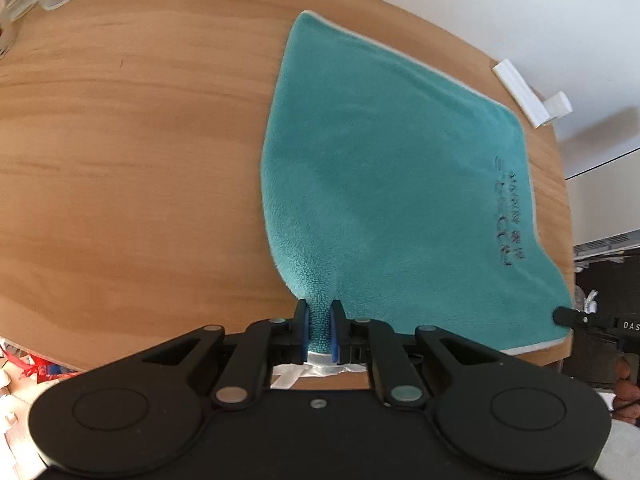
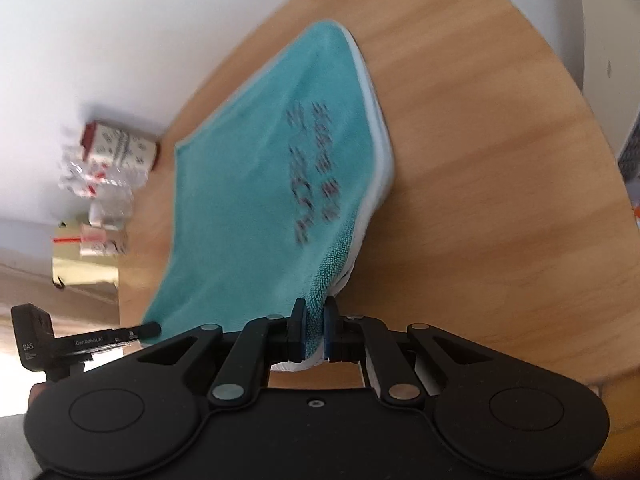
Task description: Fold towel
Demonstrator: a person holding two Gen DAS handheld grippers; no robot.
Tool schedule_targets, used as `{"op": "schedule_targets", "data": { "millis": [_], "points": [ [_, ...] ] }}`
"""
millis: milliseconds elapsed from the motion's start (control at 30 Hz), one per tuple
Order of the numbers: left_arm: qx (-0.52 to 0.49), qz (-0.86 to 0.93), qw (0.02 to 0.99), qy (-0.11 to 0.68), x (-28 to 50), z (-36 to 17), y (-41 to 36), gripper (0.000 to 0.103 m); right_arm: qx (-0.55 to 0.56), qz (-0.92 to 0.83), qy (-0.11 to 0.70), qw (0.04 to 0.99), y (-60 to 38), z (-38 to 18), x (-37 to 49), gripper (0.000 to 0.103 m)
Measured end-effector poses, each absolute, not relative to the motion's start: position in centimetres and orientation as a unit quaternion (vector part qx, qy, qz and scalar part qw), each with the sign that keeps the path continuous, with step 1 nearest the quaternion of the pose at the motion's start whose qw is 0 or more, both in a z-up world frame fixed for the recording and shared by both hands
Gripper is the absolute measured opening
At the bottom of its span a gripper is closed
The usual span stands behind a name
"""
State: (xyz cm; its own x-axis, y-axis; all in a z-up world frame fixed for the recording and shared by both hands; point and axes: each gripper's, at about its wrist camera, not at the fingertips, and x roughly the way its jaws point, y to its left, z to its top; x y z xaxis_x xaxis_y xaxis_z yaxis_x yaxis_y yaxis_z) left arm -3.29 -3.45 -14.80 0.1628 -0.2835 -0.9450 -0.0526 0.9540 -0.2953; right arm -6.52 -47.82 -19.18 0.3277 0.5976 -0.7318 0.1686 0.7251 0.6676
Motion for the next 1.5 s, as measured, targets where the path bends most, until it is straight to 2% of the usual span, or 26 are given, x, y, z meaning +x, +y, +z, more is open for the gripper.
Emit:
{"op": "schedule_targets", "data": {
  "millis": [433,767,1000,1100,1233,1333,1367,1433,1500],
  "points": [
    [-0.124,-0.103,0.765,0.624,3.8,-12.7,-3.2,0.009,0.309,0.123,0.507,0.795,-48.2,-14.3,0.9,0.007],
    [-0.137,-0.097,0.754,0.635,12.3,-15.6,-3.9,0.009,0.325,0.063,0.517,0.789,-47.5,-16.6,7.3,0.007],
    [-0.144,-0.102,0.757,0.629,15.4,-16.2,-3.7,0.009,0.393,0.041,0.485,0.78,-49.0,-17.4,8.8,0.007],
    [-0.113,-0.121,0.771,0.615,15.5,-16.0,-3.5,0.01,0.38,0.025,0.488,0.786,-48.7,-18.1,9.8,0.008],
    [-0.064,-0.15,0.791,0.59,15.4,-15.3,-3.1,0.035,0.342,-0.011,0.492,0.8,-48.2,-19.2,11.2,0.021],
    [-0.027,-0.172,0.803,0.57,15.4,-14.9,-2.8,0.046,0.285,0.001,0.486,0.826,-47.9,-17.7,11.7,0.025],
    [-0.015,-0.179,0.807,0.563,15.3,-14.7,-2.7,0.049,0.263,0.016,0.484,0.834,-47.8,-17.0,11.7,0.031],
    [0.01,-0.193,0.814,0.548,15.3,-14.4,-2.6,0.065,0.182,0.051,0.48,0.857,-47.2,-15.4,11.5,0.037],
    [0.035,-0.207,0.82,0.533,15.2,-14.1,-2.4,0.071,0.071,0.084,0.475,0.873,-45.9,-14.3,11.0,0.051]
  ]
}}
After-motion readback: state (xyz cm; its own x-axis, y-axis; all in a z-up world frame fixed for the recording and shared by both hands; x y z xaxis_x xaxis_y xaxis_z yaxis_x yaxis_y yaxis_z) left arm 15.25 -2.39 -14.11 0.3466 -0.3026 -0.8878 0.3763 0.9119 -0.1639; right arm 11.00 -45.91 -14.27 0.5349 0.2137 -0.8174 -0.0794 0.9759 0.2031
